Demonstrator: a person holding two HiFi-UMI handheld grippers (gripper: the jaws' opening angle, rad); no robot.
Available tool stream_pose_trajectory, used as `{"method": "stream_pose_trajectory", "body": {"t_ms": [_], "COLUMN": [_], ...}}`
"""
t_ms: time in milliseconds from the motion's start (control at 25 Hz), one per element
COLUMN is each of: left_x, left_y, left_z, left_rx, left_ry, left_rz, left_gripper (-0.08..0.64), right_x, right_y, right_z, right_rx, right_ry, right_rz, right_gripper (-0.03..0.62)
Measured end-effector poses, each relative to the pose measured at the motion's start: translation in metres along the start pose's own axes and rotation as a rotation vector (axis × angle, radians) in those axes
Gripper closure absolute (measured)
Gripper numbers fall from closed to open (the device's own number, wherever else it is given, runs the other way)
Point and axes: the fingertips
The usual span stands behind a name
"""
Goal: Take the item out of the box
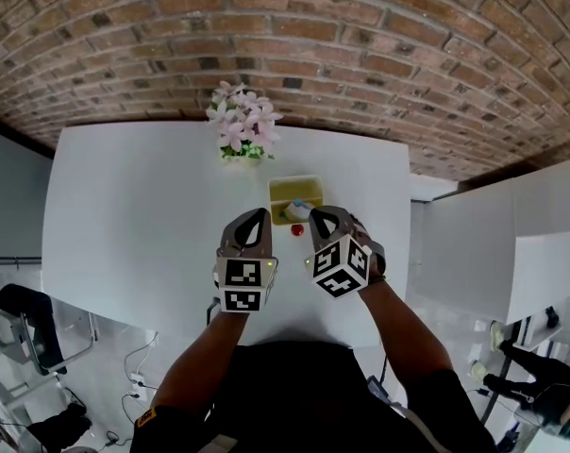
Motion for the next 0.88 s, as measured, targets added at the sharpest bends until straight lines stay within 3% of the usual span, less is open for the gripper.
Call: {"method": "stream_pose_trajectory", "body": {"t_ms": [880], "left_x": [-0.015], "left_y": [-0.029], "left_z": [-0.050], "left_rx": [-0.016], "left_ry": [-0.083], "left_rz": [0.025], "left_gripper": [0.555], "right_x": [-0.026], "right_y": [-0.002], "right_z": [-0.080], "right_rx": [0.126], "right_ry": [-0.148], "right_rz": [0.149], "right_gripper": [0.591]}}
Point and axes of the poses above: the fingertips, and each gripper's own axes: z forward along the fingers, y to its left, x out of its underside, and after that the axes turned 2 degrees about -z, right-handed
